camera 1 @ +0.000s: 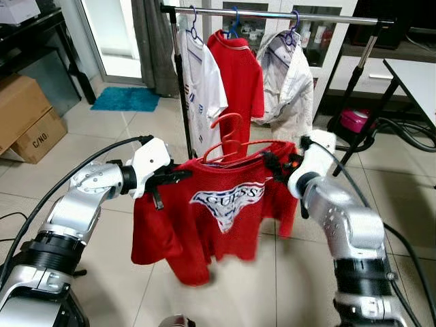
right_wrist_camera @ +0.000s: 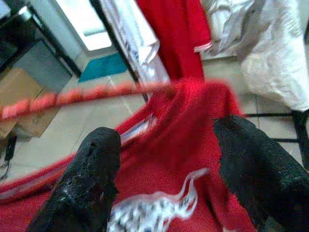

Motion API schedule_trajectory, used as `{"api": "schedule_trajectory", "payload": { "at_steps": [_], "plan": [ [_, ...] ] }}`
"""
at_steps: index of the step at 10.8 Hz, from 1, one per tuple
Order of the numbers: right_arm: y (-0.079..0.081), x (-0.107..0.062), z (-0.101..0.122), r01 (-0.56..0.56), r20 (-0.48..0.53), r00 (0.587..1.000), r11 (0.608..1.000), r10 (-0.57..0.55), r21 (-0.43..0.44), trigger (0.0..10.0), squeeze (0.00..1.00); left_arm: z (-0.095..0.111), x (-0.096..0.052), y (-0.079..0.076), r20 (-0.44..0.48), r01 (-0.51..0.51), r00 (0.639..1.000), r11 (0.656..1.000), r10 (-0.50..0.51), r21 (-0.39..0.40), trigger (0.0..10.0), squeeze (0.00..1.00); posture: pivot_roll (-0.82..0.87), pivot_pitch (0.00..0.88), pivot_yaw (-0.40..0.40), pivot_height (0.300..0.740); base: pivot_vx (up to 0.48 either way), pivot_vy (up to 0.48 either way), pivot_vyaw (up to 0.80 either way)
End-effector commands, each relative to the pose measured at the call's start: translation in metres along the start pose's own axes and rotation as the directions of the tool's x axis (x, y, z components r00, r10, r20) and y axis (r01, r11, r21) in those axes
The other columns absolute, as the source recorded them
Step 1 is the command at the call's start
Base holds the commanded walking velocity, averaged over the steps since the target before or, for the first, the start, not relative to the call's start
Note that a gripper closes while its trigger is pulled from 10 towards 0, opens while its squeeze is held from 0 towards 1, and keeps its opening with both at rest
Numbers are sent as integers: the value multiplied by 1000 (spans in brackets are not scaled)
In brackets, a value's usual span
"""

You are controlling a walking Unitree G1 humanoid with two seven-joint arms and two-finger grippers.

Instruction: Hang hanger

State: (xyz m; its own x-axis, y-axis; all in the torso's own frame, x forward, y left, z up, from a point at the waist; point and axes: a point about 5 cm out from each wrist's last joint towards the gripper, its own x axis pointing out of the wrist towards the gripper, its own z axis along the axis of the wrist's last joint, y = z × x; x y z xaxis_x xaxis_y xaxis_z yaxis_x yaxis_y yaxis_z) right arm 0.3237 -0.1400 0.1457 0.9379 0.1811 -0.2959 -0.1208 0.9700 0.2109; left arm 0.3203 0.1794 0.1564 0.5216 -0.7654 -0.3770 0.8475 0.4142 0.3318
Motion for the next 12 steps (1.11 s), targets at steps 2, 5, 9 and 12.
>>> {"api": "schedule_trajectory", "payload": {
  "at_steps": [2,5,9,12],
  "plan": [
    [-4,4,4,27,27,999,999,-27,23,4431,0,8,0,-1,29,13,1000,1000,-13,23,0,0,56,12,29,740,0,0,0],
    [-11,10,7,55,43,997,998,-57,33,0,0,6,-2,-1,9,18,1000,999,-19,32,0,0,62,16,29,740,0,0,0],
    [-9,12,6,40,47,998,999,-41,22,0,0,6,-3,2,-3,13,1000,999,-13,37,0,0,64,13,35,740,0,0,0],
    [-7,13,3,17,37,999,1000,-17,-4,0,0,7,-4,6,-7,1,1000,999,0,44,0,0,66,7,35,740,0,0,0]
  ]
}}
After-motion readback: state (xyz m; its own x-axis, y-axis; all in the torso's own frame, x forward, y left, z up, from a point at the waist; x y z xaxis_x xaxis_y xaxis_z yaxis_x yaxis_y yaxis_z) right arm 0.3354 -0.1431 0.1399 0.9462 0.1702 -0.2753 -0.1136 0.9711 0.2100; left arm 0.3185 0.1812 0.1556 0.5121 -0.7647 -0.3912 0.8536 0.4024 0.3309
